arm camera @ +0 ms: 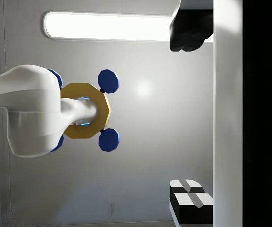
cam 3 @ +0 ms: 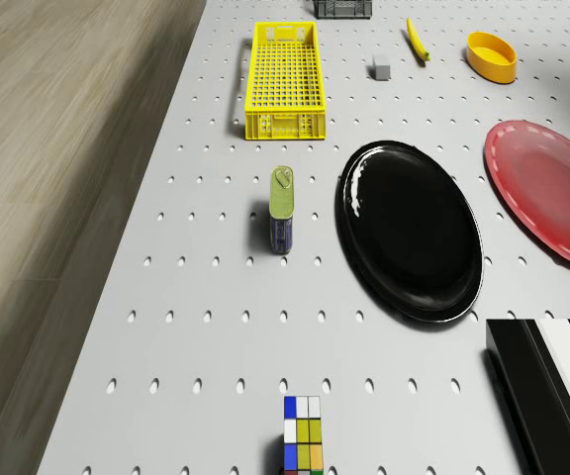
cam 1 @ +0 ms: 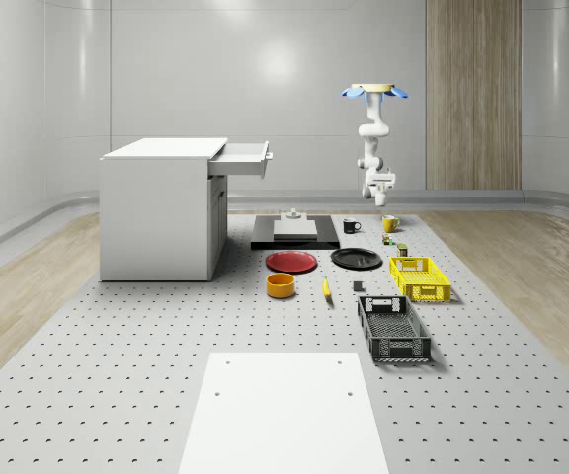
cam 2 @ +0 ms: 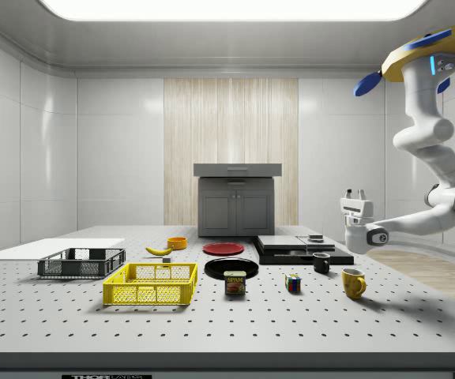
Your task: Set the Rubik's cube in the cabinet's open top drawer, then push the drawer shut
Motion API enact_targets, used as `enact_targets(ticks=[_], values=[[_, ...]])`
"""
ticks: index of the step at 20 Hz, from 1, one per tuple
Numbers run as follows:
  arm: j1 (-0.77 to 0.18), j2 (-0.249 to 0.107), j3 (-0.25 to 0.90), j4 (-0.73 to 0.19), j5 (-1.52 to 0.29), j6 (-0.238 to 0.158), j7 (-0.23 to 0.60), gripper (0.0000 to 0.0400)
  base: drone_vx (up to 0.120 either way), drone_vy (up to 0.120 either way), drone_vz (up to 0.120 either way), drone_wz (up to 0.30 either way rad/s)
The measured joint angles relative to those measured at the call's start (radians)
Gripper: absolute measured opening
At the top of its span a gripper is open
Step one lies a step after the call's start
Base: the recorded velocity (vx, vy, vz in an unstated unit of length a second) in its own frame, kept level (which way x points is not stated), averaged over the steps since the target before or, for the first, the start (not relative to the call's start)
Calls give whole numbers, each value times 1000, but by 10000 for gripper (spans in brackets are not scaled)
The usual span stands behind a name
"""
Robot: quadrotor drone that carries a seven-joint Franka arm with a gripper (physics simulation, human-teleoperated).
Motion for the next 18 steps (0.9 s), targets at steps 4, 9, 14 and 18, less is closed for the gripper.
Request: enact_targets(ticks=[4,9,14,18], values=[[-5,-2,16,-3,-23,3,3,400,120,0,0,0],[-18,-6,59,-9,-83,8,11,400,120,0,0,0],[-49,-13,158,-30,-223,14,30,400,120,0,0,0],[-100,-28,311,-91,-445,25,64,400,120,0,-30,0]])
